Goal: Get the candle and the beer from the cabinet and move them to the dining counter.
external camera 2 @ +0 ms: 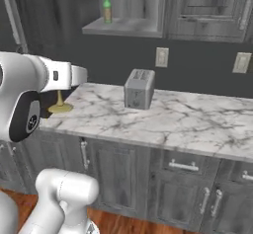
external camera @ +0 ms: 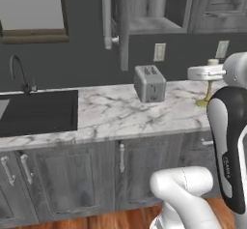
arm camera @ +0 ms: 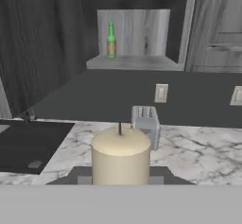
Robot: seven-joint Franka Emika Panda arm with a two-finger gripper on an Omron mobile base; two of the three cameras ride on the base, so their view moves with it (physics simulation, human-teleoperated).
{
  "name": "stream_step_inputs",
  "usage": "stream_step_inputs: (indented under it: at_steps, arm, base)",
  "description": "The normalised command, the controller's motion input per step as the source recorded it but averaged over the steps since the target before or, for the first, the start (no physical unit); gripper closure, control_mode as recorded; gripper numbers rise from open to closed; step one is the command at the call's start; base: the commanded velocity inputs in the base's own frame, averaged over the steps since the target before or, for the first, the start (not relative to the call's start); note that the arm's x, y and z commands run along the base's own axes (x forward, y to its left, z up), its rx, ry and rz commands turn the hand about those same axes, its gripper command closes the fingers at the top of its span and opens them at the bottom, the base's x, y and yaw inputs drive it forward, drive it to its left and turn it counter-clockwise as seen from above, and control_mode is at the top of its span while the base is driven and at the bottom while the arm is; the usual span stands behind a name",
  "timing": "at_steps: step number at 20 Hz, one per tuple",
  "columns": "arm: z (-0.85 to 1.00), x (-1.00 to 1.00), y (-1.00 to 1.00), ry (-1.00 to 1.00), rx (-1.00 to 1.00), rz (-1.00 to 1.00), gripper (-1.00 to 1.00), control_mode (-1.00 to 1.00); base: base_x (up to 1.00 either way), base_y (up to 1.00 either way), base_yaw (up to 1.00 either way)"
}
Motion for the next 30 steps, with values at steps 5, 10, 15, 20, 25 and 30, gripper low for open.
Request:
stream_step_inputs:
  at_steps: [5,10,15,20,25,30]
  arm:
    - [0.00,0.00,0.00,0.00,0.00,0.00,1.00,1.00]
    - [0.00,0.00,0.00,0.00,0.00,0.00,1.00,1.00]
    - [0.00,0.00,0.00,0.00,0.00,0.00,1.00,1.00]
    - [0.00,0.00,0.00,0.00,0.00,0.00,1.00,1.00]
    - [0.00,0.00,0.00,0.00,0.00,0.00,1.00,1.00]
    - [0.00,0.00,0.00,0.00,0.00,0.00,1.00,1.00]
  base:
    - [-1.00,-0.31,0.61]
    - [-0.60,0.00,0.97]
    - [-0.46,0.01,0.99]
    - [-0.43,0.00,0.99]
    - [-0.46,0.00,0.99]
    - [-0.39,0.00,0.97]
